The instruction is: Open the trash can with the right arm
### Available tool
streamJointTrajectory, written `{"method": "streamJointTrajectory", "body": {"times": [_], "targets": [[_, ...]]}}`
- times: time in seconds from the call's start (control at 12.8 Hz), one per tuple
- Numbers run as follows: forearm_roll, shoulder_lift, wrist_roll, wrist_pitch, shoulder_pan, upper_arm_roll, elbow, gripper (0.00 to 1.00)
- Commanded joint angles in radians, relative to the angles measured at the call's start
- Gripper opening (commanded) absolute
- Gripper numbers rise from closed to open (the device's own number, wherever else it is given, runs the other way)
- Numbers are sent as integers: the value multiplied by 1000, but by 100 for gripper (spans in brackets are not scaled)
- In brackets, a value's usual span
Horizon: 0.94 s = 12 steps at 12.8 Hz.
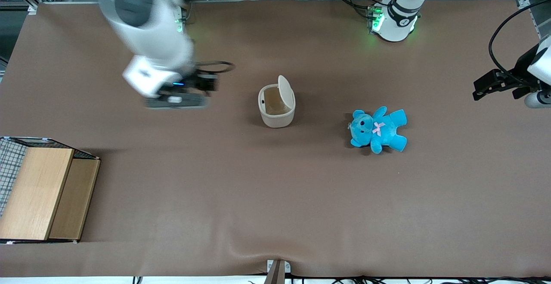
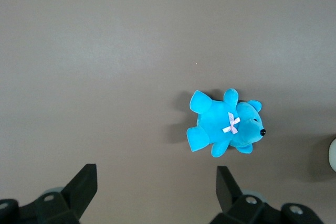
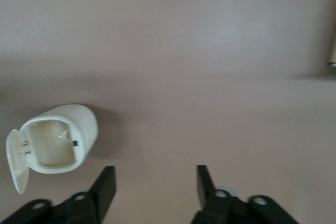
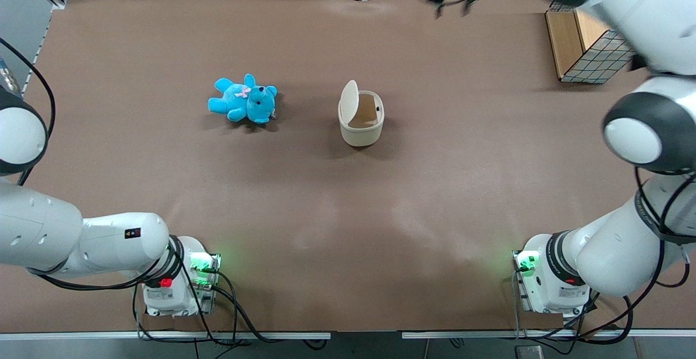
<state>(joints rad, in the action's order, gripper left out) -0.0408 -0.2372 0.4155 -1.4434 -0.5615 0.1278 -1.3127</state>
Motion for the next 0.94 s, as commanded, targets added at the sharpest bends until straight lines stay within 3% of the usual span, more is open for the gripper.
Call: {"method": "streamJointTrajectory", "body": {"times": [0.0, 0.23, 0.47, 0.7, 0.86], "targets": [[51, 105, -84, 84, 144, -22, -30, 100], [65, 189, -196, 132, 285, -20, -72, 100], [65, 310, -359, 60, 409, -22, -234, 100], [65, 455, -365, -95, 431, -20, -454, 100], [64, 470, -365, -110, 442, -20, -473, 100]]}}
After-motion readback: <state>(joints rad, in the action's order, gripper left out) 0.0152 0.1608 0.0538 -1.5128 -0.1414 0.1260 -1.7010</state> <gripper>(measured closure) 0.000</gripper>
